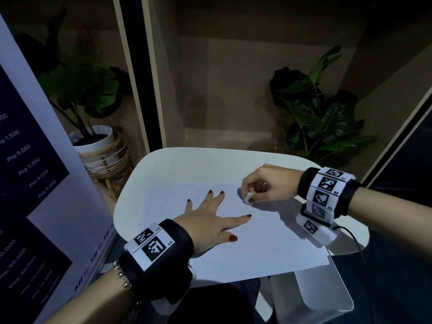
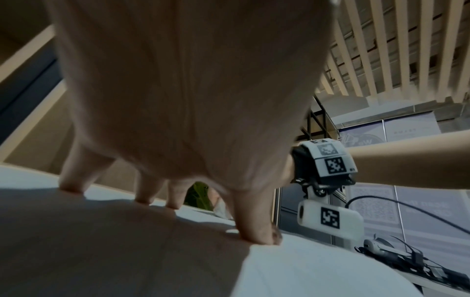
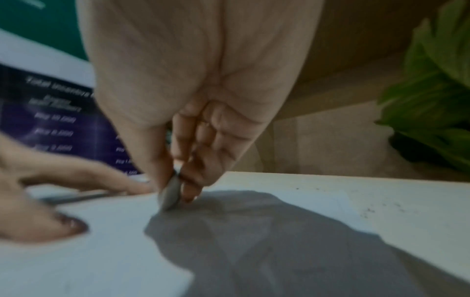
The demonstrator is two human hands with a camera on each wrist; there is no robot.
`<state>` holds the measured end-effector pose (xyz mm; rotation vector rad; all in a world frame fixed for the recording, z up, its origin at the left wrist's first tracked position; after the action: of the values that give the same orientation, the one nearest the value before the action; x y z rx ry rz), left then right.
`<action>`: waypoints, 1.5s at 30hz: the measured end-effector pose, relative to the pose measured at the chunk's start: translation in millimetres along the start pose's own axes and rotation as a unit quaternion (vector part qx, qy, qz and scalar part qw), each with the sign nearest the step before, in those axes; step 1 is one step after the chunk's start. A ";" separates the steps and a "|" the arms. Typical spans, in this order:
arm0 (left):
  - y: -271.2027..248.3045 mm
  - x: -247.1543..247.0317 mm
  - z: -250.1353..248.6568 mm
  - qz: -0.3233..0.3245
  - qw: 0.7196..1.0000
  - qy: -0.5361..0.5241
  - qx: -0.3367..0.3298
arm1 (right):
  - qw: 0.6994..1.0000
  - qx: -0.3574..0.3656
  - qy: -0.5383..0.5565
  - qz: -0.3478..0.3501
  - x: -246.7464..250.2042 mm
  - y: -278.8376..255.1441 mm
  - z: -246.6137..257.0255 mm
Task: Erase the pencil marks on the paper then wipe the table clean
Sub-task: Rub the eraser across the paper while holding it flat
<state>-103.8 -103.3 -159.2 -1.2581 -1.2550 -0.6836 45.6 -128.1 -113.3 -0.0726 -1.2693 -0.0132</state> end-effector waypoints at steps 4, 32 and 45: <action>-0.1 -0.4 -0.3 -0.002 1.000 0.006 0.000 | 1.000 -0.012 -0.009 -0.023 3.9 5.9 -5.3; -0.6 18.9 17.6 -0.054 0.998 0.011 -0.016 | 0.992 -0.039 0.109 -0.045 -6.7 -22.3 -3.9; -2.7 10.2 28.5 -0.047 0.996 0.039 0.070 | 0.994 0.027 0.022 -0.101 -5.0 -8.1 57.9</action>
<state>-112.5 -74.8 -153.2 -1.0534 -1.2826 -0.6936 -11.5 -132.8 -100.6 0.1037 -1.2271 -0.1544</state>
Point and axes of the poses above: each hand's wrist, its own y-axis towards the middle knuckle, its own x-axis out of the back of the hand, z = x × y, the point moved 7 cm from there along y, towards the middle knuckle, and after that the axes turned 9 degrees about -z, right-handed, at the moved point
